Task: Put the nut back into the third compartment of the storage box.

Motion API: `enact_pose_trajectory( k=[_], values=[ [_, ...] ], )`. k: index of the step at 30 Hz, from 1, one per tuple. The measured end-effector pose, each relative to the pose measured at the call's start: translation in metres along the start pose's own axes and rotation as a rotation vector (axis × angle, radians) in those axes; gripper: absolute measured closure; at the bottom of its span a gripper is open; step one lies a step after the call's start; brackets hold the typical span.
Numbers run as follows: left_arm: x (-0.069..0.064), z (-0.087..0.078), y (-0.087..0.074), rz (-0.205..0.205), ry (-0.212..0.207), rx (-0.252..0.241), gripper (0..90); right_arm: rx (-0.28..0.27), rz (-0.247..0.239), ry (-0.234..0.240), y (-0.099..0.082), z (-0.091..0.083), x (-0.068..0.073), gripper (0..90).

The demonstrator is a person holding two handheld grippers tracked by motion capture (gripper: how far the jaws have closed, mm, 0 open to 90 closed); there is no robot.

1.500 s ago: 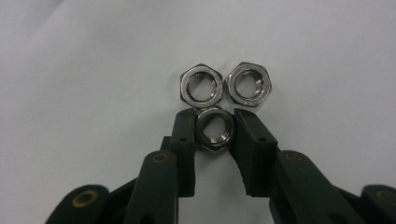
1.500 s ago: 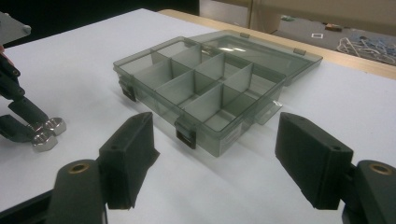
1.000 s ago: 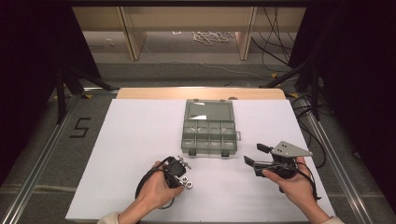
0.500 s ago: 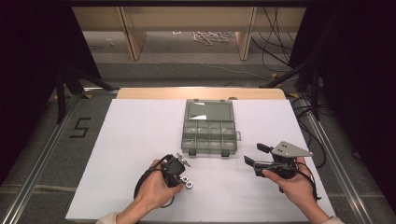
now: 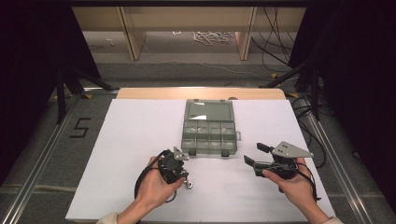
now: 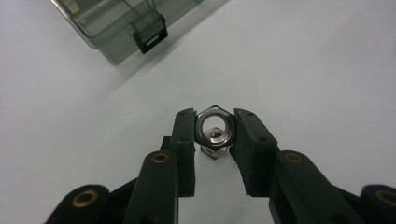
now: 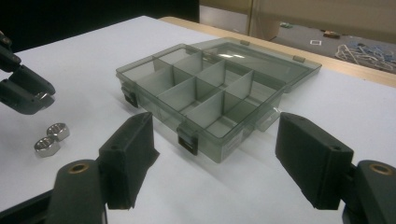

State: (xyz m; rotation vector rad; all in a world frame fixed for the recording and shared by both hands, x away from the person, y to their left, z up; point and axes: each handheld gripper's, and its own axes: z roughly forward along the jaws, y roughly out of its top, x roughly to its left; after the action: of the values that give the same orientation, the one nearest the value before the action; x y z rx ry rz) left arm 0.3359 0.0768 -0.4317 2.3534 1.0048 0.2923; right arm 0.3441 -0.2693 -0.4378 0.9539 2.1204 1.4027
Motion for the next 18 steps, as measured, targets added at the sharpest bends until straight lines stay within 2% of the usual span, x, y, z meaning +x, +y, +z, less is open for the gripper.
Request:
enact_pose_trajectory(
  k=[1,3,6,7,8,9,11,12,13,15,16,18],
  values=[
    [0.0,-0.001,0.001,0.01,0.008,-0.009,70.3,-0.002,-0.001,-0.001,0.0,0.0,0.0,29.0],
    [0.0,-0.002,0.002,-0.014,0.001,-0.043,70.3,-0.009,0.0,-0.004,0.0,0.0,0.001,29.0],
    [0.002,-0.005,0.004,-0.001,0.011,-0.07,70.4,-0.001,0.014,0.003,0.0,-0.001,0.002,29.0],
    [0.0,-0.005,0.004,-0.031,0.008,-0.097,70.3,0.001,0.002,-0.006,0.0,-0.001,0.001,29.0],
    [0.001,-0.006,0.004,-0.033,0.01,-0.11,70.3,-0.02,0.014,0.01,-0.001,0.001,0.002,29.0],
    [0.002,-0.008,0.005,-0.02,0.014,-0.112,70.3,-0.025,0.007,0.007,-0.001,0.001,0.002,29.0],
    [0.003,-0.008,0.007,-0.03,0.006,-0.115,70.3,-0.027,0.015,0.02,-0.001,0.001,0.003,29.0],
    [0.002,-0.008,0.007,-0.039,0.017,-0.132,70.3,-0.021,0.024,0.019,0.0,0.0,0.004,29.0],
    [0.002,-0.009,0.008,-0.034,0.019,-0.136,70.3,-0.014,0.008,0.008,0.0,-0.001,0.003,29.0],
    [0.001,-0.009,0.011,-0.026,0.021,-0.15,70.3,-0.036,0.01,0.021,0.0,0.0,0.004,28.9],
    [0.0,-0.008,0.012,-0.037,0.02,-0.159,70.3,-0.03,0.014,0.021,0.0,-0.001,0.004,28.9],
    [0.0,-0.008,0.015,-0.027,0.021,-0.161,70.3,-0.028,0.015,0.023,0.0,-0.001,0.005,28.9]
  ],
)
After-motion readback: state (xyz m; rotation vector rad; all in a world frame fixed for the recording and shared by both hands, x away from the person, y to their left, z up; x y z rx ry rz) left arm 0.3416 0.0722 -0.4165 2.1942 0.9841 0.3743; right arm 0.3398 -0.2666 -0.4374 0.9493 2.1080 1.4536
